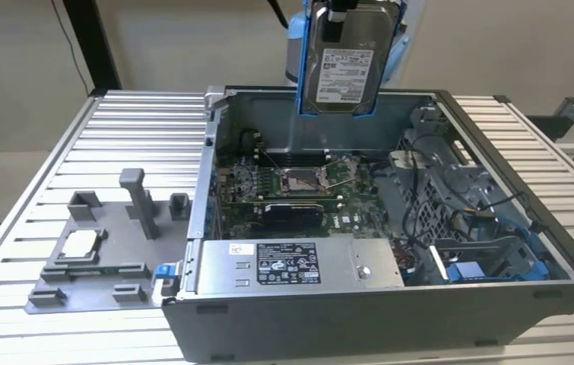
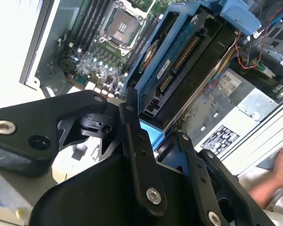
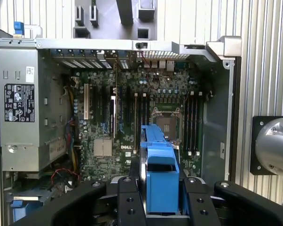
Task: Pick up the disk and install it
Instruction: 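Pick up the disk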
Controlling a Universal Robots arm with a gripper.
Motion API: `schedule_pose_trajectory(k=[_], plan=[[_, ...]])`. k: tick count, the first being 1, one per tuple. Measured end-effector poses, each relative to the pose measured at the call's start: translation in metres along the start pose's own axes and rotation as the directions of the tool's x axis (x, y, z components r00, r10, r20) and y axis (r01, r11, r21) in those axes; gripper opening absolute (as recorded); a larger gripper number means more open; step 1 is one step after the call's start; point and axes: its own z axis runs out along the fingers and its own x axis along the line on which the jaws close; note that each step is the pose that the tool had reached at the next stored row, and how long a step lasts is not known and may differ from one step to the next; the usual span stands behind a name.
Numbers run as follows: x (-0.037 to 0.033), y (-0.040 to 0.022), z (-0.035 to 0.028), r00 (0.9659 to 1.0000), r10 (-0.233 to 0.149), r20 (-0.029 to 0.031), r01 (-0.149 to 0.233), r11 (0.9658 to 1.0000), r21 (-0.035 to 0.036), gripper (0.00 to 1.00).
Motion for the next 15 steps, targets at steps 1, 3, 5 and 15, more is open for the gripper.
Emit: schedule_pose_trajectory(k=[1, 3, 5, 15], plan=[[0.0000, -0.0016, -0.0001, 1.0000, 0.000, 0.0000, 0.000, 1.0000, 0.0000, 0.00], [0.0000, -0.0046, -0.0002, 1.0000, 0.000, 0.0000, 0.000, 1.0000, -0.0001, 0.00], [0.0000, -0.0078, -0.0002, 1.0000, 0.000, -0.0001, 0.000, 1.0000, 0.0000, 0.00], [0.0001, -0.0209, -0.0006, 1.0000, 0.000, 0.0000, 0.000, 1.0000, 0.0000, 0.00]])
